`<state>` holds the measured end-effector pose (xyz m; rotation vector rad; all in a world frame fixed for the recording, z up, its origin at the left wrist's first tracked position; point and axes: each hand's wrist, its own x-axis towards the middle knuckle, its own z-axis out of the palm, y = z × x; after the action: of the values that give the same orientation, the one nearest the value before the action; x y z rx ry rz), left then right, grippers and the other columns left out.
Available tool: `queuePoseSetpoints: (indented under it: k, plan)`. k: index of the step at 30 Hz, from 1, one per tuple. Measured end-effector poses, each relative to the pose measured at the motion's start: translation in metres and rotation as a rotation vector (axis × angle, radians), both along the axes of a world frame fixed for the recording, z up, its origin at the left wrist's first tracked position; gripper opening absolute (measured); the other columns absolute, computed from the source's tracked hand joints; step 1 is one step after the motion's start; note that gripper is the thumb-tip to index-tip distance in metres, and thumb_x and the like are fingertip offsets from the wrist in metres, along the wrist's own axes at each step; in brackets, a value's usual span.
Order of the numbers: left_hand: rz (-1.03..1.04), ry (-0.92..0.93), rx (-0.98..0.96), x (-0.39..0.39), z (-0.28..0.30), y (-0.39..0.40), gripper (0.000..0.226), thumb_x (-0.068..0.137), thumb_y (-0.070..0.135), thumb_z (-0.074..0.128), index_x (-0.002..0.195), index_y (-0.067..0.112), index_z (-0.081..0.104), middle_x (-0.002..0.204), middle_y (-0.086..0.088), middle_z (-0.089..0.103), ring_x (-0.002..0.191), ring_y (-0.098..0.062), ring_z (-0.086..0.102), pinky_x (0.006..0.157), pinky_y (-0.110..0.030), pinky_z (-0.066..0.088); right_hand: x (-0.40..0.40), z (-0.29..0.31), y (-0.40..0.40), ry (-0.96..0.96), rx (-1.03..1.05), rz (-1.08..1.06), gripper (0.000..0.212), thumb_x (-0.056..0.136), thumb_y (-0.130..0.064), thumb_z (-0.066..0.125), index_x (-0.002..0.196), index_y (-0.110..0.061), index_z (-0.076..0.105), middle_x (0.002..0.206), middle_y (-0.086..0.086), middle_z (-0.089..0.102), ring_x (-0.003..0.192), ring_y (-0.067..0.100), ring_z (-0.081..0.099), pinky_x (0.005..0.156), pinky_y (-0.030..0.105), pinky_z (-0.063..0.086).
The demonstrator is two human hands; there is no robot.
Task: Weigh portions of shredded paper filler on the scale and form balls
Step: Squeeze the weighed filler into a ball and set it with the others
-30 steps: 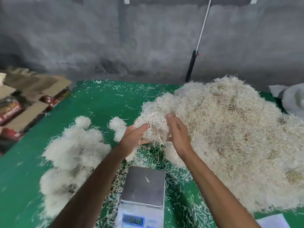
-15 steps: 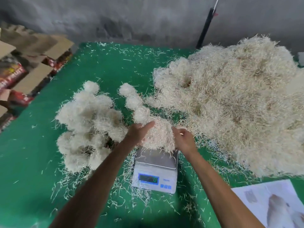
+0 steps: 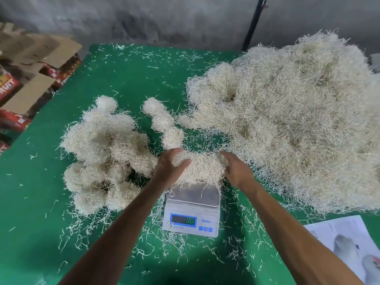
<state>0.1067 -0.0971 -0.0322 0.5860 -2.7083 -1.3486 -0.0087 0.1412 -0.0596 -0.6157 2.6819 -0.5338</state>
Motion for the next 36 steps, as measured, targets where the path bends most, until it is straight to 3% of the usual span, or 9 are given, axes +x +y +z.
queuePoseSetpoints:
  k: [6,9,12,15,18,21,25,29,36]
  plan:
    - [-0.195,-0.024,-0.377,-0.036,-0.008,0.018,0.087,0.076,0.079,0.061,0.149,0.04,0.033,0.155,0.003,0.038,0.14,-0.019,0.033,0.115,-0.055,0.028,-0.03,-0.022,-0.002,-0.08,0.138,0.255,0.095,0.09,0.012,0.06,0.164,-0.033,0.019,0.17,-0.013,-0.004,0.117,0.019,0.069,0.075,0.026,0.061]
    - [-0.354,-0.173,-0.513,-0.052,-0.014,0.034,0.091,0.072,0.083,0.059,0.15,0.049,0.025,0.151,-0.002,0.042,0.138,-0.028,0.035,0.111,-0.066,0.027,-0.036,-0.035,0.003,-0.033,0.296,0.348,0.018,0.098,-0.019,0.069,0.114,-0.009,0.068,0.173,-0.006,0.011,0.124,0.013,0.064,0.096,0.028,0.056]
    - [-0.434,-0.19,-0.634,-0.049,-0.023,0.044,0.06,0.084,0.06,0.066,0.138,0.04,0.05,0.145,-0.006,0.047,0.134,-0.027,0.038,0.111,-0.056,0.032,-0.037,-0.057,0.01,-0.041,0.34,0.249,0.035,0.101,-0.03,0.063,0.132,-0.013,0.062,0.162,0.003,0.036,0.114,0.015,0.066,0.088,0.02,0.057]
    - [-0.432,-0.107,-0.679,-0.04,-0.024,0.043,0.04,0.084,0.044,0.07,0.121,0.027,0.066,0.121,-0.002,0.059,0.115,-0.019,0.047,0.102,-0.048,0.042,-0.041,-0.053,0.016,-0.058,0.032,-0.065,0.037,0.106,-0.027,0.056,0.139,-0.009,0.057,0.111,0.009,0.069,0.071,0.014,0.07,0.048,0.009,0.047]
    - [-0.421,-0.1,-0.696,-0.029,-0.019,0.041,0.038,0.083,0.042,0.072,0.116,0.025,0.067,0.113,0.001,0.061,0.109,-0.015,0.051,0.099,-0.047,0.045,-0.063,-0.033,0.024,-0.208,-0.39,-0.593,0.038,0.107,-0.03,0.055,0.132,0.0,0.058,0.093,0.014,0.073,0.071,0.025,0.074,0.057,0.033,0.062]
    - [-0.402,-0.14,-0.687,-0.023,-0.019,0.04,0.038,0.085,0.044,0.068,0.117,0.025,0.065,0.118,0.004,0.062,0.114,-0.014,0.051,0.099,-0.045,0.047,-0.091,0.0,0.036,-0.378,-0.783,-0.926,0.036,0.106,-0.026,0.058,0.128,0.003,0.058,0.082,0.01,0.073,0.061,0.018,0.073,0.059,0.028,0.062]
    - [-0.344,-0.087,-0.617,-0.021,-0.014,0.054,0.049,0.085,0.05,0.068,0.128,0.029,0.057,0.131,0.006,0.058,0.123,-0.014,0.047,0.11,-0.046,0.037,-0.104,0.032,0.048,-0.362,-1.097,-0.803,0.049,0.106,-0.031,0.059,0.144,-0.003,0.046,0.112,0.01,0.068,0.077,0.02,0.077,0.076,0.033,0.064]
    - [-0.338,-0.024,-0.604,-0.017,-0.008,0.061,0.065,0.082,0.057,0.069,0.138,0.03,0.049,0.144,0.005,0.049,0.135,-0.017,0.04,0.12,-0.052,0.019,-0.088,0.033,0.05,-0.208,-0.874,-0.657,0.065,0.106,-0.02,0.058,0.162,-0.016,0.025,0.162,0.008,0.035,0.1,0.03,0.075,0.081,0.04,0.064]
    - [-0.174,0.14,-0.31,0.012,-0.004,0.048,0.049,0.09,0.04,0.071,0.134,0.025,0.055,0.14,0.001,0.053,0.127,-0.014,0.044,0.11,-0.039,0.035,-0.015,0.024,0.034,-0.191,-0.752,-0.537,0.043,0.107,-0.024,0.055,0.148,-0.012,0.045,0.127,-0.006,0.058,0.089,0.02,0.075,0.077,0.033,0.065]
